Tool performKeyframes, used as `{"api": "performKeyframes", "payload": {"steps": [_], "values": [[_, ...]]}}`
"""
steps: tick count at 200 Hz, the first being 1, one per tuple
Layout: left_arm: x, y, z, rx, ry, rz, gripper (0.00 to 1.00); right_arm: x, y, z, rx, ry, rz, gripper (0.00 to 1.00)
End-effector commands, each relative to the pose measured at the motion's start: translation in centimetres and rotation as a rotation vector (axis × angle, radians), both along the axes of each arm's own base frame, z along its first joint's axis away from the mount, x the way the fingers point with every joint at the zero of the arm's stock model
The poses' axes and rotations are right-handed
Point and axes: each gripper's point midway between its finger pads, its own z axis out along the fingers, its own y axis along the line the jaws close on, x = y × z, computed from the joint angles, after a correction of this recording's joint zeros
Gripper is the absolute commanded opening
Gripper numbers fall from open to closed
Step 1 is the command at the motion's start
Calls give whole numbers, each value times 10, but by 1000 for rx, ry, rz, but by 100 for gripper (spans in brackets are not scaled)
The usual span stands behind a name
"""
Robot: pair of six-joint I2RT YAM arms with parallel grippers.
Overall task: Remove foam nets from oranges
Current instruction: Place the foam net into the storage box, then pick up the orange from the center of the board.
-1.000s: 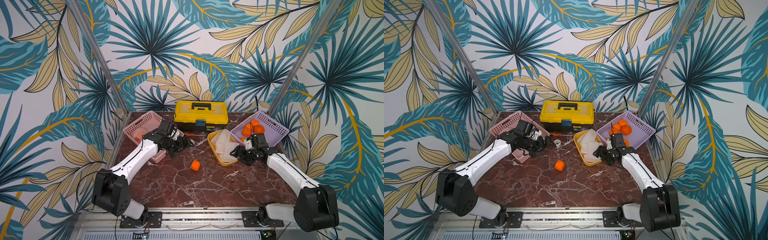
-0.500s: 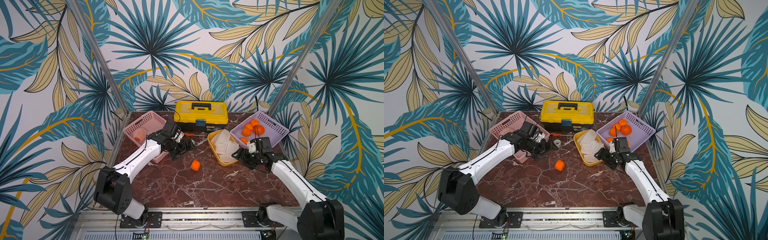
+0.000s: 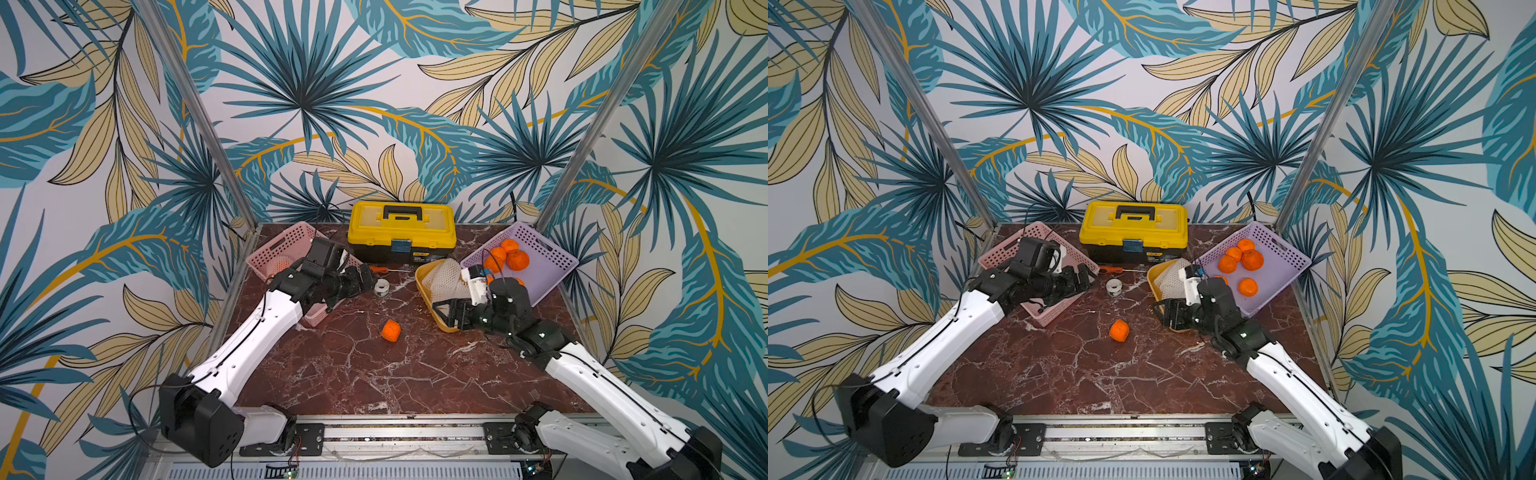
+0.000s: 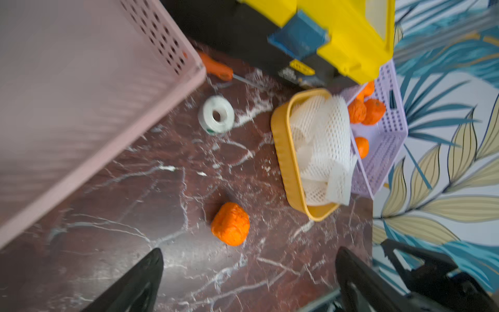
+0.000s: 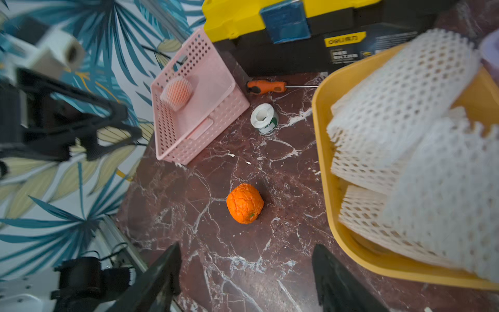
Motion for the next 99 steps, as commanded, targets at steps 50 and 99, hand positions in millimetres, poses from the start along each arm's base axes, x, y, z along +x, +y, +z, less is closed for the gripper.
{"api": "performKeyframes", "payload": {"steps": [50, 99], "values": [[-4, 116, 14, 278, -184, 440, 100, 8, 91, -77, -525, -51, 207, 90], [-6, 137, -12, 233, -104, 532, 100, 15, 106, -116, -584, 36, 222, 93]]}}
